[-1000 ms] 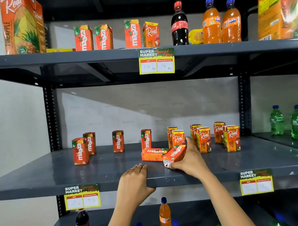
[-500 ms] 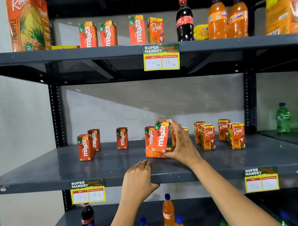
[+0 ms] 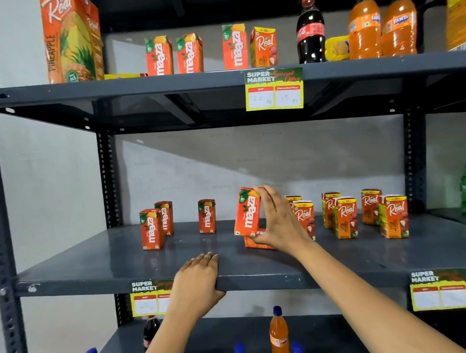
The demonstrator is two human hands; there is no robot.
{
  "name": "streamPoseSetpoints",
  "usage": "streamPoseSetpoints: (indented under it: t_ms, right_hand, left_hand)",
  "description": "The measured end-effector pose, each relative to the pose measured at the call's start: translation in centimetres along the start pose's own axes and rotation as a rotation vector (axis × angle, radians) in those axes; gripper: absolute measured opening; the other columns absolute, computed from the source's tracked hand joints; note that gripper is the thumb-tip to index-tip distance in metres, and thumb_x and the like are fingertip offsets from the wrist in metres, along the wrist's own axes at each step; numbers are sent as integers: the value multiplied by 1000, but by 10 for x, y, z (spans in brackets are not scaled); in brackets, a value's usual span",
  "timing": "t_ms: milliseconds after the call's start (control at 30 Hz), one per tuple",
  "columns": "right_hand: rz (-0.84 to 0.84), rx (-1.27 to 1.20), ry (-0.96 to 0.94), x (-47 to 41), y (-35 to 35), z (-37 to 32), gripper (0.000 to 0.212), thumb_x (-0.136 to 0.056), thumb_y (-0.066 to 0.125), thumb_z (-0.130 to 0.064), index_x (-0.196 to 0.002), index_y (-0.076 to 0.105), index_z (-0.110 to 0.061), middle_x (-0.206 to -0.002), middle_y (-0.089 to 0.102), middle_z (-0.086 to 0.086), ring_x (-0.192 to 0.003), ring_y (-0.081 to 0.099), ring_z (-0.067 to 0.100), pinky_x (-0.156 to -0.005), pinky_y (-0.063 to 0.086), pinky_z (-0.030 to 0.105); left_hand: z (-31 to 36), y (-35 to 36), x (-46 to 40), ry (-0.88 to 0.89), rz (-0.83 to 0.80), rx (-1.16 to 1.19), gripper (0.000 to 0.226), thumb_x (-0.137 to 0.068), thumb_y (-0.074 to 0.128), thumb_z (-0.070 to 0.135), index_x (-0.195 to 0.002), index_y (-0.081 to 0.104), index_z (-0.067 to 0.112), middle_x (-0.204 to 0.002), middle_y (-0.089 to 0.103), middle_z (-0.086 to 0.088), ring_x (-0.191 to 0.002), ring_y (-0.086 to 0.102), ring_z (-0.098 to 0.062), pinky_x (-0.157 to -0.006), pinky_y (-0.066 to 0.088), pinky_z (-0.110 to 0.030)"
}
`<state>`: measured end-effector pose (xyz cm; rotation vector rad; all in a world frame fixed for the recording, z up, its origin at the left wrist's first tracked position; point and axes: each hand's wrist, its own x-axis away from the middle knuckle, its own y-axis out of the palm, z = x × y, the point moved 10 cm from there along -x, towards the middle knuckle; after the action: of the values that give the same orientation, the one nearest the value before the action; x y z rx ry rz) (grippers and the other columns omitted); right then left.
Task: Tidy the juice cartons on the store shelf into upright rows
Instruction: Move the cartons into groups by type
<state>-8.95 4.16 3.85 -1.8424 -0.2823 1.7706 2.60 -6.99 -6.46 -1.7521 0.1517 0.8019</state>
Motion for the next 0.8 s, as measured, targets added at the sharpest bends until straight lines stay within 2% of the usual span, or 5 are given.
streamPoseSetpoints:
  t_ms: [300, 400, 600, 700, 800]
  right_hand:
    - [-253, 73, -56, -51, 100, -50, 109, -67, 78, -43, -145, 6, -14, -154, 22, 11, -120, 52, 28, -104, 36, 43]
    - [-304, 86, -43, -54, 121, -58, 108, -71, 79, -30, -146, 2, -15, -156, 13, 12, -108, 56, 37, -95, 46, 46]
    - [-352, 149, -55, -50, 142, -64, 100, -75, 70, -1, -144, 1, -21, -154, 6, 11, -101, 55, 41, -82, 52, 51]
    - [-369, 151, -43, -44, 141, -56, 103, -75, 70, -1, -144, -2, -24, -156, 7, 13, -104, 54, 41, -83, 52, 51]
    - [-365, 152, -25, -39, 130, -49, 99, -78, 67, -4, -144, -4, -27, -154, 23, 16, -103, 57, 39, -85, 51, 49]
  left_hand:
    - [1, -8, 6, -16, 69, 88, 61, -78, 55, 38, -133, 47, 12, -140, 50, -6, -128, 46, -22, -107, 34, -31]
    - [3, -8, 6, -8, 74, 72, 61, -75, 61, 37, -128, 53, 8, -134, 55, -10, -122, 52, -25, -103, 40, -34]
    - [7, -13, 7, 11, 93, 34, 60, -48, 80, 41, -98, 72, 10, -100, 74, -7, -90, 70, -20, -77, 58, -31]
    - [7, -11, 7, 9, 102, 42, 59, -53, 78, 40, -102, 70, 9, -105, 73, -8, -95, 69, -22, -81, 56, -32]
    - [6, -6, 5, 7, 84, 80, 61, -73, 64, 40, -125, 56, 9, -130, 58, -10, -119, 55, -23, -101, 43, -34]
